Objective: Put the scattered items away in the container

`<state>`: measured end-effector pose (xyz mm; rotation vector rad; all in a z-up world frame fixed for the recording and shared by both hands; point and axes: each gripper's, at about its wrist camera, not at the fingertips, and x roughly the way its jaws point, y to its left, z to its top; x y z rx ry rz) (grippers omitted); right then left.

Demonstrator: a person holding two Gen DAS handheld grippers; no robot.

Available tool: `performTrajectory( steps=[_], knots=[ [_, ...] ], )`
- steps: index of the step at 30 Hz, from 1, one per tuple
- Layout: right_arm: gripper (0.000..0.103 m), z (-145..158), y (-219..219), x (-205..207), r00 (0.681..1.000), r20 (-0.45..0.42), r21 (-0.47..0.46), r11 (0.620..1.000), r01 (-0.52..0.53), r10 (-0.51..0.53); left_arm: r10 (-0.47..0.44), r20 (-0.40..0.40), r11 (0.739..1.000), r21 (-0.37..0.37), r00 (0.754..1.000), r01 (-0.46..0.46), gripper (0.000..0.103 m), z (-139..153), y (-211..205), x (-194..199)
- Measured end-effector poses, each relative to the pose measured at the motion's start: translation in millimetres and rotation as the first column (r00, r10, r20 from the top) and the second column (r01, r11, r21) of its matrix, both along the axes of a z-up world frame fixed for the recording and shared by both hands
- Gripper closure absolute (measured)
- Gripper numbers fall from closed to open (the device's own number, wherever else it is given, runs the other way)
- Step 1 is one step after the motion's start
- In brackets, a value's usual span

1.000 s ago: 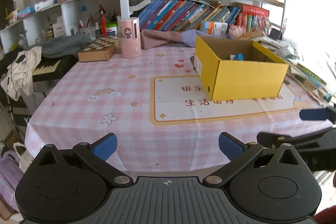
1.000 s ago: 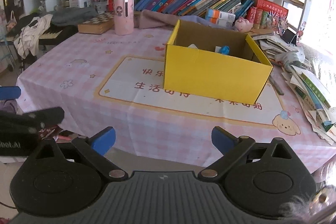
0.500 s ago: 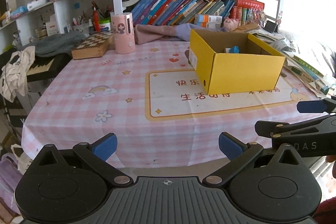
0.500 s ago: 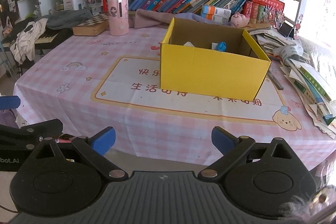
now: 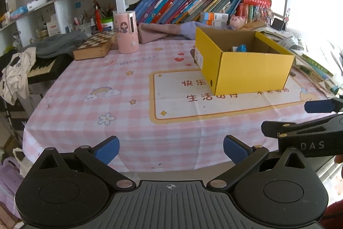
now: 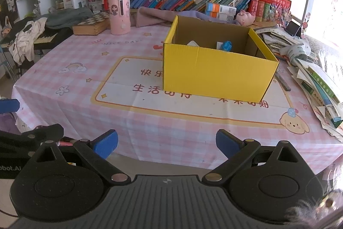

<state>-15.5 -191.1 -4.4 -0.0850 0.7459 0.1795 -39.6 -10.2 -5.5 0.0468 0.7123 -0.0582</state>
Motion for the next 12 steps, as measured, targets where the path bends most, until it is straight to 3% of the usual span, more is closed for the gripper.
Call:
performTrajectory(
  steps=[12],
  knots=[
    [0.004,-5.1,-10.7,14.6,0.999,-0.023,0.014,0.999,0.04,-0.039,0.015,-0.004,0.999,-0.039,1.0,-0.015,0.0,-1.4,5.1,13.9]
  ],
)
